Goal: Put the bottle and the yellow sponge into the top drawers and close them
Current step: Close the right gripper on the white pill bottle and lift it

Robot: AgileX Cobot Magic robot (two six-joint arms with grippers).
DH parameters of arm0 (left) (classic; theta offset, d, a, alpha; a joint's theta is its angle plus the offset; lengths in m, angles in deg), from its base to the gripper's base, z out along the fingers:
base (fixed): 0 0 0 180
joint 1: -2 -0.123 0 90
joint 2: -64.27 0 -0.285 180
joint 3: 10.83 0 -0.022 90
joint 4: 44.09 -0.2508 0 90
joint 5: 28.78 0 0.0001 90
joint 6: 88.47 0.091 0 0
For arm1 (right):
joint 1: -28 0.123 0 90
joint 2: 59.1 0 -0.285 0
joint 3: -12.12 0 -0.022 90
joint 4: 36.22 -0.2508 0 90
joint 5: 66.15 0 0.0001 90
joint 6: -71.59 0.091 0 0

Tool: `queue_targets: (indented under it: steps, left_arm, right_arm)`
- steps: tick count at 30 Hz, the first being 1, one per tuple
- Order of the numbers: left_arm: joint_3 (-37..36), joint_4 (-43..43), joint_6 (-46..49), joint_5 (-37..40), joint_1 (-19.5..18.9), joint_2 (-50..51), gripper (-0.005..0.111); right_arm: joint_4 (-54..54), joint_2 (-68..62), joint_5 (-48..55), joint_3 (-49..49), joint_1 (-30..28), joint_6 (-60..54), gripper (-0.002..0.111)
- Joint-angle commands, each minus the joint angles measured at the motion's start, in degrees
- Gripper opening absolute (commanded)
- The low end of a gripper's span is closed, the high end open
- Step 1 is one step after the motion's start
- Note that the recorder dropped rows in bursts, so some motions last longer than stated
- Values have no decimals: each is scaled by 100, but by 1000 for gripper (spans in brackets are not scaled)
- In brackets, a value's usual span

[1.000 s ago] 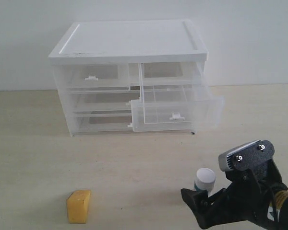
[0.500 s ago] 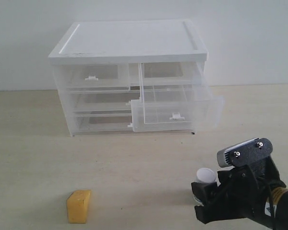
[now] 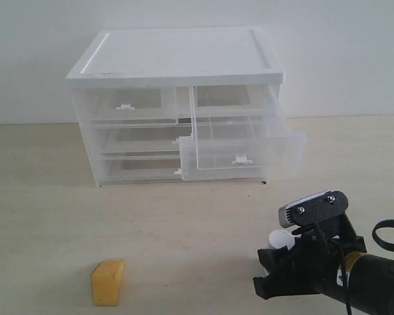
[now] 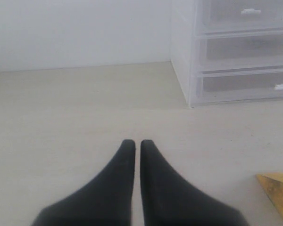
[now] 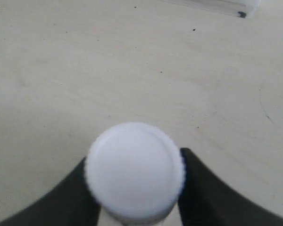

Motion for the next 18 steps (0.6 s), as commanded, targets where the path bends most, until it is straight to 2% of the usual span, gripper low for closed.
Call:
queue_targets:
  steps: [1,6,11,14,18]
  left_arm:
    - [-18,7,-12,-4,-21,-20,4]
    - [-18,7,-12,-4,-21,-20,4]
    - [-18,7,-12,-4,-21,-20,4]
    - [-18,7,-12,-4,-21,-20,4]
    - [-18,7,-12,-4,-21,-20,4]
  right_arm:
    - [-29,-3,-2,15,-16,-27,0]
    - [-29,77,41,-5,-16,-47,0]
    - [63,715,781,-5,-16,62,0]
    - [510,1170,981,-5,-16,165,0]
    - [1765,1750,1028,-5,-16,1210,0]
